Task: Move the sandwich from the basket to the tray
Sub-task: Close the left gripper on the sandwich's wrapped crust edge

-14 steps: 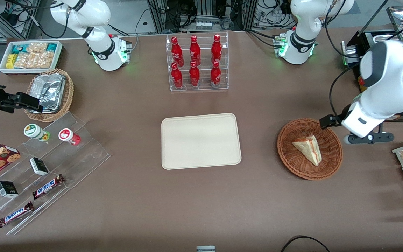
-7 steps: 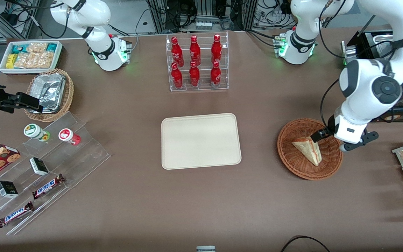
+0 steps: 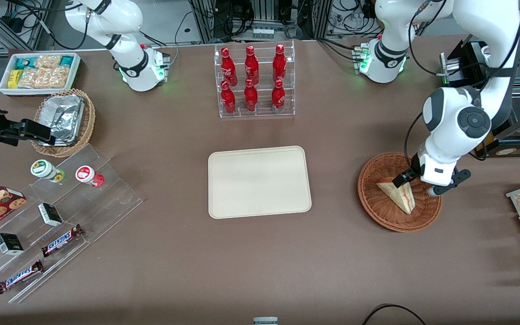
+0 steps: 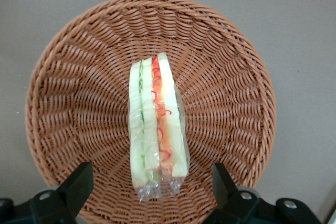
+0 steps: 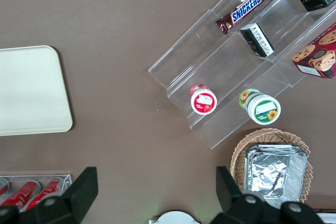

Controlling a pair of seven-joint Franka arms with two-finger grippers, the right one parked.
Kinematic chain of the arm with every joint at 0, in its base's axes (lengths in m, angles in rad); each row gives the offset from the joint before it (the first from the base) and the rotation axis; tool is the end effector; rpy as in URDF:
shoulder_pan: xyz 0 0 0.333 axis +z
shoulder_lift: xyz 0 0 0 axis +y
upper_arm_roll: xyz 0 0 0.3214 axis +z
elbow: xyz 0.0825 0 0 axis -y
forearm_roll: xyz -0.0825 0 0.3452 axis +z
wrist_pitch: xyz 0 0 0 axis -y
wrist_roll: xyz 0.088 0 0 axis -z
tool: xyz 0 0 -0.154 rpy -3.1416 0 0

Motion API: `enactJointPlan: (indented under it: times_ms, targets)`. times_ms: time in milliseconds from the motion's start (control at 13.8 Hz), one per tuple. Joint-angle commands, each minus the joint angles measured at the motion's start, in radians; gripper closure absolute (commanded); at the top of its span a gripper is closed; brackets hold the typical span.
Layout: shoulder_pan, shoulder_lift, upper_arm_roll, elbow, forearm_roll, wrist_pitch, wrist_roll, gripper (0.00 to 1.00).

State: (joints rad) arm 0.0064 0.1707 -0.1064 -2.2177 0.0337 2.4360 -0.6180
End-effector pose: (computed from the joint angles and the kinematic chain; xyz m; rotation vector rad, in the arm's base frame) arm 0.5250 -0.0515 0.2912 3.0325 0.7660 0.0739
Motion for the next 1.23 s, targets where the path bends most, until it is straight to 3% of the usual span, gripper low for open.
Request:
enactJointPlan:
  times_ms: [0,363,435,508,581,726,798,1161]
  targets:
    - [-0.002,0.033,-0.001,-0.004,0.018,0.04,-0.029,0.0]
    - [-0.003,0.079,0.001,-0.005,0.018,0.074,-0.034,0.0]
    - [-0.003,0.082,0.001,-0.005,0.02,0.078,-0.034,0.04]
    - [-0.003,0.087,0.001,-0.005,0.02,0.081,-0.034,0.19]
    - [-0.002,0.087,0.001,-0.008,0.02,0.081,-0.034,0.47]
    - [-0.002,0.092,0.002,-0.008,0.02,0.081,-0.032,0.91]
    - [-0.002,0.093,0.002,-0.007,0.028,0.081,-0.029,1.0]
    - [-0.005,0.034,0.001,0.007,0.048,0.054,-0.031,1.0]
